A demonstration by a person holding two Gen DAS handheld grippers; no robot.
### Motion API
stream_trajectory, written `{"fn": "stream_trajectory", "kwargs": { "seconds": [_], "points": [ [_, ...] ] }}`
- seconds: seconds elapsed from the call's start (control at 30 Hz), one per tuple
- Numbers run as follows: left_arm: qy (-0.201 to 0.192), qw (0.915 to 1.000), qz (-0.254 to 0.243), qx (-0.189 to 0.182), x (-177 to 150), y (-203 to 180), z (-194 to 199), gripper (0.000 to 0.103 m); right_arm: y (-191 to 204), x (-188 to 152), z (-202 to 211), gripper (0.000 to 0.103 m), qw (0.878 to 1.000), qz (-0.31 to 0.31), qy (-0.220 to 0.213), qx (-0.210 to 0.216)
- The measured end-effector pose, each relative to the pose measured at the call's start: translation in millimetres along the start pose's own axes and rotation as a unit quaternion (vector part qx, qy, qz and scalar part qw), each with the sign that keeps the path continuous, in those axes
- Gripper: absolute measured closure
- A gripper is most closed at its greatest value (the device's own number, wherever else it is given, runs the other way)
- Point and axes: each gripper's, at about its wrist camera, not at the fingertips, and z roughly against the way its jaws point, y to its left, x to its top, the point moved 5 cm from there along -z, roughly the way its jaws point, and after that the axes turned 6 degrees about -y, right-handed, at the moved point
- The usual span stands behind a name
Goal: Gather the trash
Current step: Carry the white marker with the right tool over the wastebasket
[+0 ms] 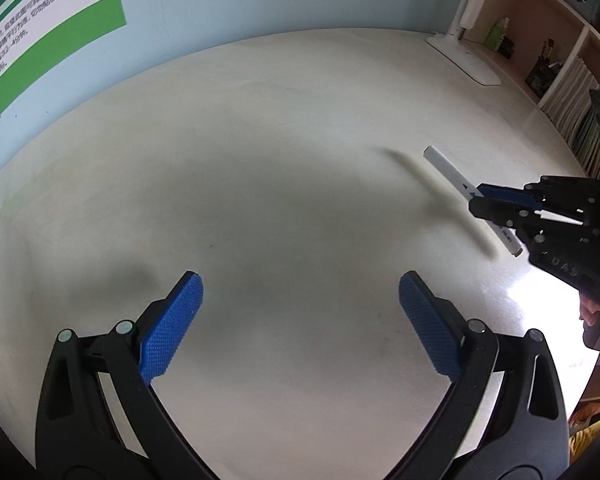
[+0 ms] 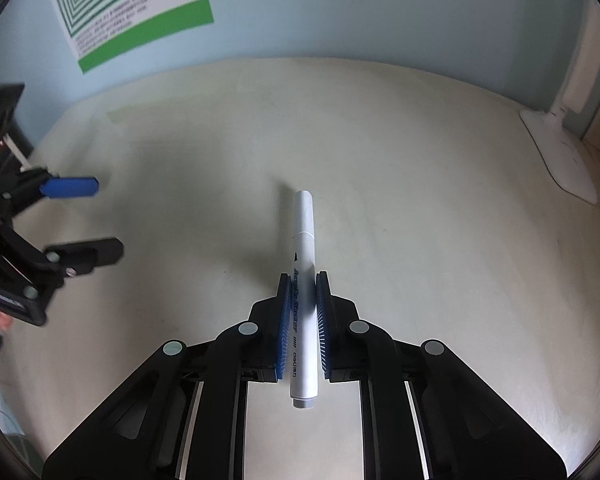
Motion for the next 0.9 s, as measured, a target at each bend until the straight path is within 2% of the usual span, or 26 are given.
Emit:
{"fn": "stream_trajectory", "kwargs": {
  "seconds": [0.27,0.5,0.7,0.9],
  "points": [
    [-0.005,0.9993,-0.033,-0.014,-1,-31,10,0.007,-16,-1,44,0.090,0.999,-0.042,-0.033,0.000],
    [-0.016,0.9954,-0.084,-0.042,-2,-81,25,0.007,-34,-29,103,0.090,0.994,-0.078,-0.068,-0.024],
    [-0.029,0.9853,-0.146,-0.083,-7,-149,49,0.007,-62,-83,179,0.090,0.981,-0.142,-0.109,-0.070],
    [-0.033,0.9646,-0.221,-0.139,-31,-242,75,0.007,-86,-166,261,0.089,0.960,-0.209,-0.136,-0.126]
  ]
}}
